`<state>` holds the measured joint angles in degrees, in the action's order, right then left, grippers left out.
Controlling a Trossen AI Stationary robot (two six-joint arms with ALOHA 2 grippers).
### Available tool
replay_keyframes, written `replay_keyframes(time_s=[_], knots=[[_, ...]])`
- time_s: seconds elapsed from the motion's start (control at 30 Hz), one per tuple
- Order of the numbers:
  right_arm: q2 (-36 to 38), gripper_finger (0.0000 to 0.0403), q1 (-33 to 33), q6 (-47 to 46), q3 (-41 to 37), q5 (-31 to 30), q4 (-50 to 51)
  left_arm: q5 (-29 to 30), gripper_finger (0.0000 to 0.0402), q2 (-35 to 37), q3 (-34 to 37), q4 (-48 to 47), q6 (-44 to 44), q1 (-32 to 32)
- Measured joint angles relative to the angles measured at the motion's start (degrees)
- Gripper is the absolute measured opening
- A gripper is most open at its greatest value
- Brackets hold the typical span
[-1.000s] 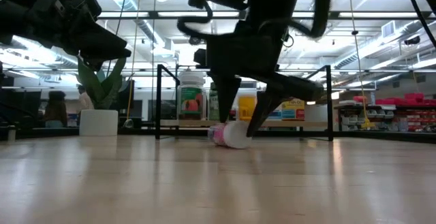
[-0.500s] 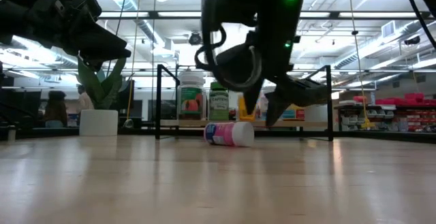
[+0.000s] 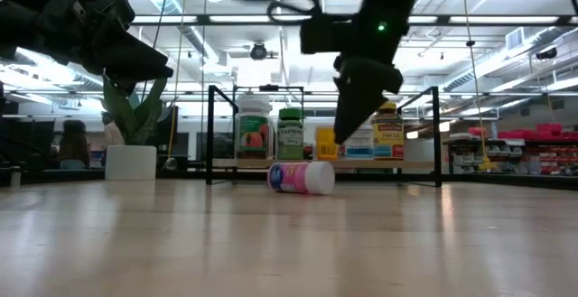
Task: Pick and place medicine bottles onto shelf by color
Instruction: Put the pink pill bottle on the shelf
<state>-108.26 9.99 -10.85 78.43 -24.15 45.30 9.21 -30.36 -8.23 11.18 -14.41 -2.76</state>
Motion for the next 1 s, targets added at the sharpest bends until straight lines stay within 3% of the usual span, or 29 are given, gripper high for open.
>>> replay_keyframes(time_s=[0.2, 0.4, 0.7, 1.0], knots=[[8.53, 0.0236, 1.90, -6.34, -15.83, 0.30, -27.86, 0.00, 0.0153, -0.01, 0.00, 0.02, 0.18, 0.02], [8.26, 0.0237, 4.87, -6.63, -25.89, -4.00, -51.33, 0.00, 0.0147, 0.00, 0.00, 0.09, 0.48, 0.02], [0.98, 0.0275, 6.27, -7.05, -26.86, -11.25, -57.64, 0.00, 0.0152, 0.01, 0.00, 0.11, 0.46, 0.02], [-1.33, 0.0293, 6.40, -7.43, -26.93, -11.84, -59.75, 0.00, 0.0146, 0.01, 0.00, 0.14, 0.46, 0.02]])
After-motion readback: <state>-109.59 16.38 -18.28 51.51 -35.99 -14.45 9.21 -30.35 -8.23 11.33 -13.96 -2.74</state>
